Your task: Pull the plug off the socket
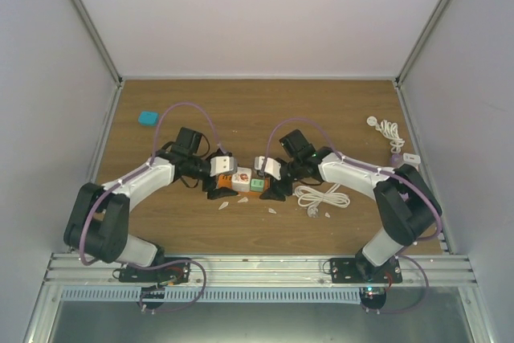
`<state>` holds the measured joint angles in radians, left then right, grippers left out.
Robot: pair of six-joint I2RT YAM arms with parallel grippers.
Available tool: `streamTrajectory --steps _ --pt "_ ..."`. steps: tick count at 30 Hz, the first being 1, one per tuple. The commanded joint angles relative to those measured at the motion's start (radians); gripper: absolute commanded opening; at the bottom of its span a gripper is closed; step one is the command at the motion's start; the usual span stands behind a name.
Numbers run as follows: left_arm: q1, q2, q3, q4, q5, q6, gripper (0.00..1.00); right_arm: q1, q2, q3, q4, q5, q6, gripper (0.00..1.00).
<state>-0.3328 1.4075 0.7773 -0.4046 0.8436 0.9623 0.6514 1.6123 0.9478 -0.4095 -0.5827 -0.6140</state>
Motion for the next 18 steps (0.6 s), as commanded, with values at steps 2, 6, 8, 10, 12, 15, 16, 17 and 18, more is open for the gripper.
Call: streamTrajectory --steps 2,6,8,10,12,15,16,17,18 --pt "-0.030 0.067 0.064 0.066 -0.039 0.034 0.98 -0.020 0.019 -0.003 0.096 0.012 0.052 0.74" --pt "-0.043 0.108 0.081 0.071 -0.055 0.037 0.95 -0.021 0.043 0.013 0.112 -0.004 0.061 0.66" --pt "-0.048 0.122 0.085 0.066 -0.058 0.043 0.93 -0.022 0.051 0.017 0.112 -0.016 0.058 0.62" --pt "-0.050 0.130 0.082 0.064 -0.059 0.049 0.90 -0.019 0.054 0.012 0.119 -0.021 0.055 0.58" --pt "-0.056 0.137 0.079 0.061 -0.063 0.053 0.87 -0.018 0.057 0.008 0.124 -0.026 0.051 0.56" --pt "-0.063 0.142 0.071 0.065 -0.064 0.053 0.80 -0.014 0.062 0.008 0.126 -0.025 0.052 0.51" --pt "-0.065 0.140 0.066 0.068 -0.064 0.051 0.78 -0.013 0.061 0.007 0.130 -0.024 0.054 0.50" --pt "-0.066 0.140 0.061 0.071 -0.063 0.050 0.75 -0.013 0.061 0.009 0.133 -0.023 0.058 0.49" --pt "-0.069 0.139 0.056 0.074 -0.064 0.050 0.72 -0.013 0.061 0.010 0.135 -0.023 0.061 0.48"
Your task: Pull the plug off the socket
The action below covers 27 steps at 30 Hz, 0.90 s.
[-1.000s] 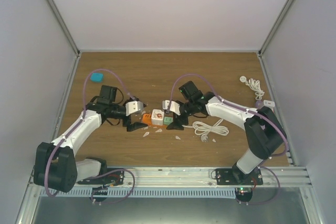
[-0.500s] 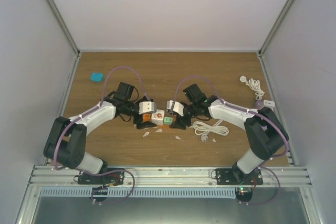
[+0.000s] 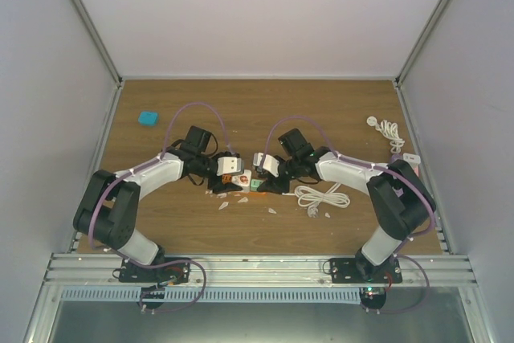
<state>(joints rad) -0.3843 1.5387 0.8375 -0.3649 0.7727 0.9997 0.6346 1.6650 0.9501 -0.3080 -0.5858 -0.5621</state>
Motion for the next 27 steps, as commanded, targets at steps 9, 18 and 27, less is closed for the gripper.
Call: streamTrajectory --steps 9,18,27 --pt "-0.022 0.001 -0.042 0.037 -0.021 0.021 0.52 0.025 0.004 0.016 0.037 -0.020 0.013 0.36" --pt "-0.022 0.004 -0.079 0.037 -0.071 0.048 0.37 0.026 -0.035 0.018 0.059 -0.022 0.033 0.16" --pt "-0.026 0.013 -0.097 0.034 -0.122 0.064 0.30 0.018 -0.049 0.046 0.051 -0.044 0.045 0.09"
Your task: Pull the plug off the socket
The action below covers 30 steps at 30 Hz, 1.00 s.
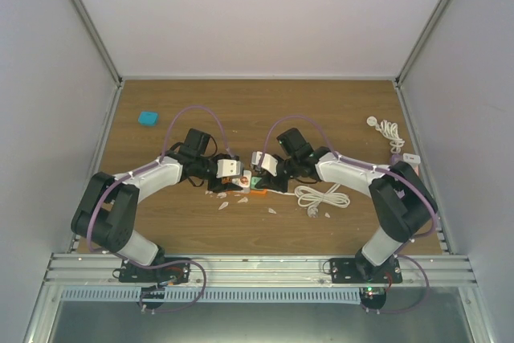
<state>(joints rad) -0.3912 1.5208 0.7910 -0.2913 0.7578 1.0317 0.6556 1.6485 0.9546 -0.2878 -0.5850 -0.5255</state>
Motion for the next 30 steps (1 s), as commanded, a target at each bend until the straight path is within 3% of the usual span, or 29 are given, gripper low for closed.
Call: streamTrajectory --steps 1,15,19,30 --pt "-0.020 0.033 -0.051 -0.040 -0.110 0.034 0.30 -0.006 -0.033 0.044 0.026 -0.045 0.008 0.09" --pt "-0.022 0.048 -0.052 -0.030 -0.123 0.019 0.31 -0.078 -0.111 0.053 -0.034 -0.107 0.032 0.09" --pt "-0.022 0.035 -0.048 -0.027 -0.109 0.001 0.40 -0.122 -0.145 0.055 -0.045 -0.122 0.048 0.09" --pt "-0.019 -0.049 0.004 -0.006 -0.066 -0.096 0.88 -0.246 -0.194 0.100 -0.050 -0.214 0.143 0.10"
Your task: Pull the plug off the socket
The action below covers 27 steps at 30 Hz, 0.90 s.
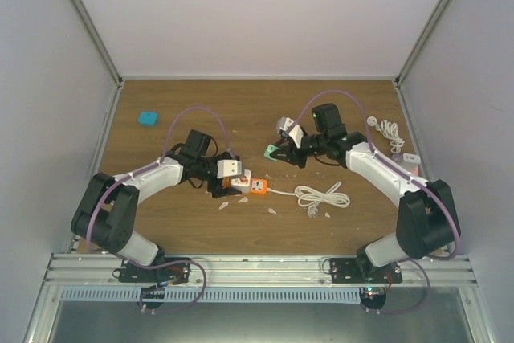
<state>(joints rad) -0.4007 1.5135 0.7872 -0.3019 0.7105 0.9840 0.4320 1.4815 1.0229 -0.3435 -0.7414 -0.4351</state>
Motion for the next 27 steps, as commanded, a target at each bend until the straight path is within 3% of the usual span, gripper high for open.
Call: streamTrajectory --steps 1,3,15,27 --pt "-0.010 -0.056 0.009 0.021 -0.025 -0.069 0.92 -0.028 -0.028 0.034 0.016 -0.062 0.066 0.10" --pt "-0.005 -0.091 0.007 0.052 -0.053 -0.121 0.99 -0.035 -0.029 0.039 0.045 -0.066 0.102 0.10" --pt "0.037 -0.309 0.064 0.136 -0.310 -0.324 0.99 -0.049 0.006 0.087 0.252 -0.029 0.466 0.09" --pt "0.011 -0.339 0.201 0.138 -0.325 -0.484 0.96 -0.025 0.066 0.128 0.394 0.039 0.807 0.06"
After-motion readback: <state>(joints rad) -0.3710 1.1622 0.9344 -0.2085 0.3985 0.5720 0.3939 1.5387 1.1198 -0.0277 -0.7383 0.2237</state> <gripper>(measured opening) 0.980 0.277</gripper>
